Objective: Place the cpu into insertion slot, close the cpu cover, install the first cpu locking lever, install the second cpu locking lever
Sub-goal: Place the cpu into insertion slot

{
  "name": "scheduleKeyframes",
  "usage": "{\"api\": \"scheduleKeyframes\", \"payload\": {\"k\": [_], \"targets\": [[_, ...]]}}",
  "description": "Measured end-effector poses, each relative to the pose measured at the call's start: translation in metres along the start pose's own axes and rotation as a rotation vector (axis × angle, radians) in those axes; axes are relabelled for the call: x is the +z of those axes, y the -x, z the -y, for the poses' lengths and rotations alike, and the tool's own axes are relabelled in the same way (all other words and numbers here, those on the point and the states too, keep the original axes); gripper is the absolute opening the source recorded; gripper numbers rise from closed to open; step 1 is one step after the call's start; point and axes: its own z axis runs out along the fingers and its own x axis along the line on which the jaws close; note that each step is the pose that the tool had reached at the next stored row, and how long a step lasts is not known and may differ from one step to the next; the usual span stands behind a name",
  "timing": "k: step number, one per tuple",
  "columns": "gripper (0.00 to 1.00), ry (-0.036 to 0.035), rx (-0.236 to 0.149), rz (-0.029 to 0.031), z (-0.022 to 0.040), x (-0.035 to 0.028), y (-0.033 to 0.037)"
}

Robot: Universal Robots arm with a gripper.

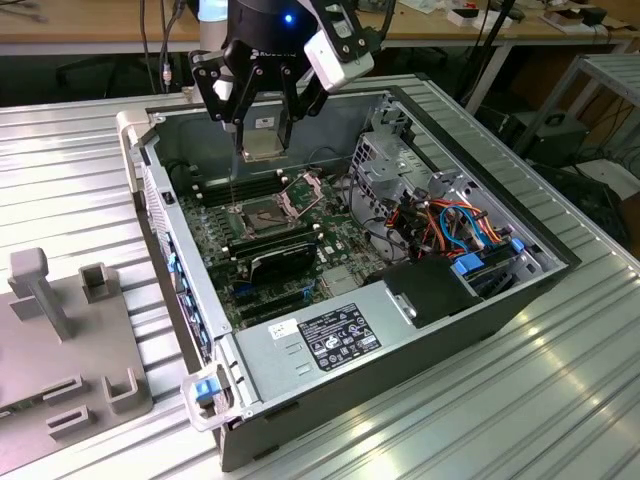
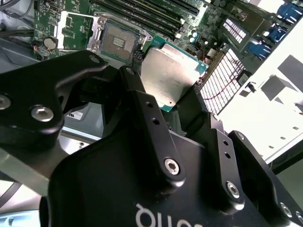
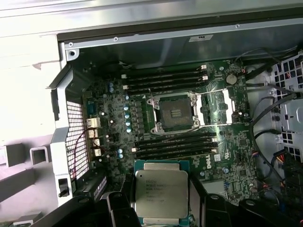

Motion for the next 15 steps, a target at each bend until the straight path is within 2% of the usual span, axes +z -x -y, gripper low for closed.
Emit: {"api": "scheduleKeyframes", "payload": {"k": [15], "targets": [[0.55,-0.0015,0.064,0.0029,0.0,0.0,0.0]]}}
